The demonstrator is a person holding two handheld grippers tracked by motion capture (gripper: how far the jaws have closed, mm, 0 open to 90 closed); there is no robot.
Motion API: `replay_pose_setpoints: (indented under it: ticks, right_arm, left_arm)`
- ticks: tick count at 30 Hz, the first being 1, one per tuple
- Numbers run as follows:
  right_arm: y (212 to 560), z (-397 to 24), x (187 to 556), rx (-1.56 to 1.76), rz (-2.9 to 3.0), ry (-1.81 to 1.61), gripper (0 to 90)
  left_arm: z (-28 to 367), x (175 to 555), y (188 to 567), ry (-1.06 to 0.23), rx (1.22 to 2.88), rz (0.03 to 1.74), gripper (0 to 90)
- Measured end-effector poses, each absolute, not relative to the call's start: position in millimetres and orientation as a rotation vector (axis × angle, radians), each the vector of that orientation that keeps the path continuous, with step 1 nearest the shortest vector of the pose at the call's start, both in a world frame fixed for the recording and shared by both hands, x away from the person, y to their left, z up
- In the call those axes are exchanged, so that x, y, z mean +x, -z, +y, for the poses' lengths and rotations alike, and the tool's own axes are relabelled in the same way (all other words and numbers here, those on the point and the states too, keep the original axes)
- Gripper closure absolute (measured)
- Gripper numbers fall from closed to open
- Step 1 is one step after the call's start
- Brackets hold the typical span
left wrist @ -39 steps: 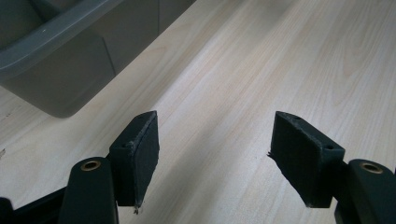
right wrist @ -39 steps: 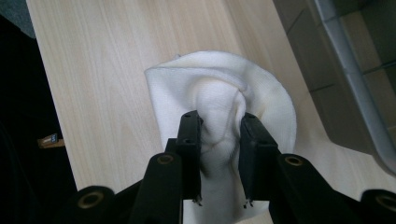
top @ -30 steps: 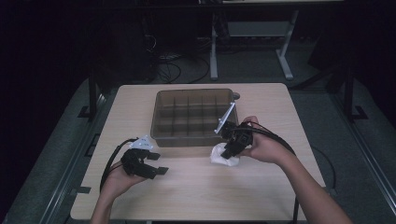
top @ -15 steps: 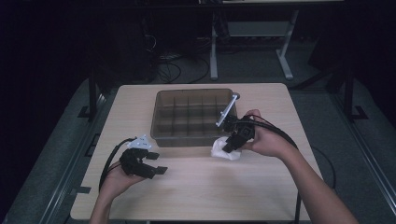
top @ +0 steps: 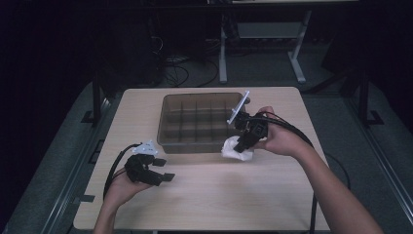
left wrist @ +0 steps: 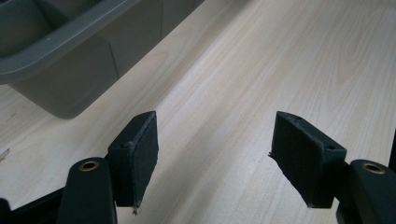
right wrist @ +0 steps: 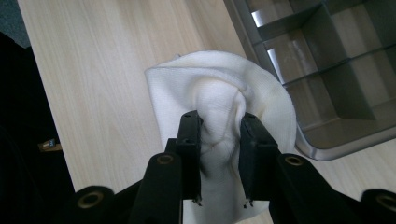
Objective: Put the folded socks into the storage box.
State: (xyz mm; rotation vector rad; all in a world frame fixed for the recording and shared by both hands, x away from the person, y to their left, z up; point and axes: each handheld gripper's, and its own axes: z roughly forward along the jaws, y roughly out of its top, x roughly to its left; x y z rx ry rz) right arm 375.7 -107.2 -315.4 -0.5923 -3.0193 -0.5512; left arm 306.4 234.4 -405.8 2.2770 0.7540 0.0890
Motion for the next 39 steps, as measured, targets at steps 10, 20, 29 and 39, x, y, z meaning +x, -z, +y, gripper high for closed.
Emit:
replay_pose_setpoints:
  ticks: [10, 20, 29, 39]
  right_arm:
    - [308.6, -110.8, 386.2, -0.607, -3.024, 0.550, 71.8]
    - [303.8, -111.7, 403.1, -0.604, -3.027, 0.528, 71.8]
    - [299.8, -111.2, 418.6, -0.604, -3.044, 0.523, 71.7]
    - [303.8, -107.5, 438.2, -0.616, -3.040, 0.498, 71.7]
  left_arm:
    - [236.1, 307.2, 406.6, -0.082, 2.271, 0.758, 31.6]
    - [232.8, 307.8, 411.8, -0.063, 2.275, 0.763, 31.5]
    - [234.3, 306.9, 411.8, -0.075, 2.287, 0.778, 31.2]
    - [238.4, 307.4, 412.5, -0.073, 2.272, 0.782, 30.6]
